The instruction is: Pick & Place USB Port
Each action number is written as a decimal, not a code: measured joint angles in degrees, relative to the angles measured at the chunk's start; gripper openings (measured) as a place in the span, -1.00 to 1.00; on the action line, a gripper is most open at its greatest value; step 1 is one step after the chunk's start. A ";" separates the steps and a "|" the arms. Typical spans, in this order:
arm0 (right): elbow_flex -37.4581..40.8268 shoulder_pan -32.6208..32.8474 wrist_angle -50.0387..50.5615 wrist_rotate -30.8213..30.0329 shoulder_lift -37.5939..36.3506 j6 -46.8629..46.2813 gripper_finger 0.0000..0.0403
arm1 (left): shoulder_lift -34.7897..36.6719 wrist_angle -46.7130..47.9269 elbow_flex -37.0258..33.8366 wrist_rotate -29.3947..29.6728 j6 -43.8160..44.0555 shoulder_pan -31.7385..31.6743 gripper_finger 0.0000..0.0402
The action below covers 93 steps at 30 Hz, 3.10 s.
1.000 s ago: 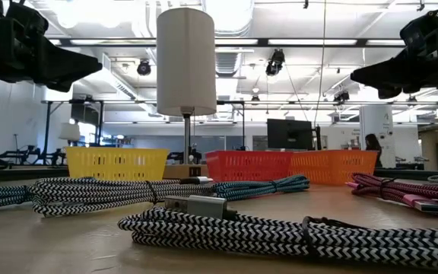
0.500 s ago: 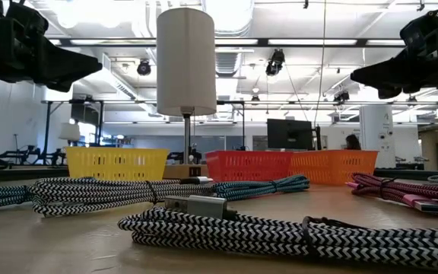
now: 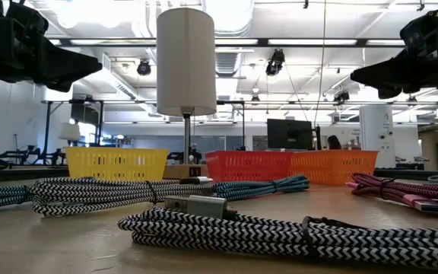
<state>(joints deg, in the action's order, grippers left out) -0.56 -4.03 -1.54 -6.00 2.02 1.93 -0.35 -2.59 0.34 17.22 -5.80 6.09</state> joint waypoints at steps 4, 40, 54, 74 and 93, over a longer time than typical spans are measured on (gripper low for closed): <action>0.00 0.00 0.00 -0.01 0.00 0.00 -0.69 | -0.01 0.00 0.00 -0.01 0.02 0.00 -0.46; 0.01 -0.01 0.00 -0.02 0.00 0.00 -0.69 | -0.01 0.00 0.00 -0.01 0.00 0.02 -0.46; 0.02 -0.01 0.00 -0.02 0.02 0.00 -0.69 | 0.00 0.00 0.00 0.00 0.02 0.00 -0.46; 0.02 0.00 0.00 0.00 0.00 0.00 -0.69 | 0.01 0.00 0.00 -0.01 0.02 0.01 -0.46; 0.02 -0.02 -4.33 -0.02 -0.01 -9.78 -0.69 | 0.01 -1.18 0.00 0.27 0.23 0.00 -0.46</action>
<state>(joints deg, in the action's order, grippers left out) -0.54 -4.05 -5.87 -6.02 2.02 -7.85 -0.34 -3.77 0.34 17.49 -5.58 6.09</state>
